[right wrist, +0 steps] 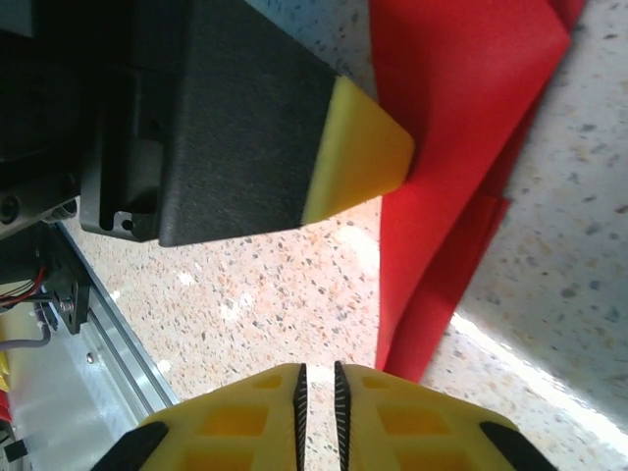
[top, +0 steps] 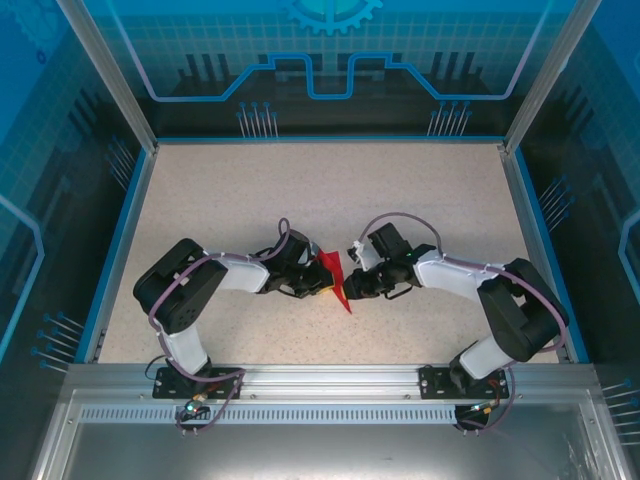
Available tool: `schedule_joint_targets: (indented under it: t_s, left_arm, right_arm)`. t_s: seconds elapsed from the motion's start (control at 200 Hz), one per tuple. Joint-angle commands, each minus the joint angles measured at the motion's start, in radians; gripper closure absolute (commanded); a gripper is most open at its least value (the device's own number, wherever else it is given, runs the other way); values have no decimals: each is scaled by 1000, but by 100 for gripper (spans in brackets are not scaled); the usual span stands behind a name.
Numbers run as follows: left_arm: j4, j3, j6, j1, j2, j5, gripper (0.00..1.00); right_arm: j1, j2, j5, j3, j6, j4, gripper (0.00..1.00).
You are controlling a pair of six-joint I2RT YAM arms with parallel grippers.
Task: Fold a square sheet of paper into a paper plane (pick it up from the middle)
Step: Fold the wing for the fifth time at the center of the table.
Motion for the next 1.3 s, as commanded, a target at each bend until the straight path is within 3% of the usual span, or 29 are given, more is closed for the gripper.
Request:
schedule_joint_targets:
  t_s: [0.0, 0.355, 0.88, 1.295]
  left_arm:
    - [-77, 9, 25, -6, 23, -40, 91]
    - [-97, 14, 21, -6, 19, -52, 91]
    - [-156, 29, 19, -6, 31, -86, 92]
    - [-178, 43, 18, -6, 44, -90, 93]
  right_arm:
    - [31, 48, 22, 50, 15, -18, 86]
    - [84, 147, 126, 99, 22, -62, 93]
    - [82, 179, 120, 50, 10, -73, 94]
    - [84, 97, 60, 36, -19, -106, 93]
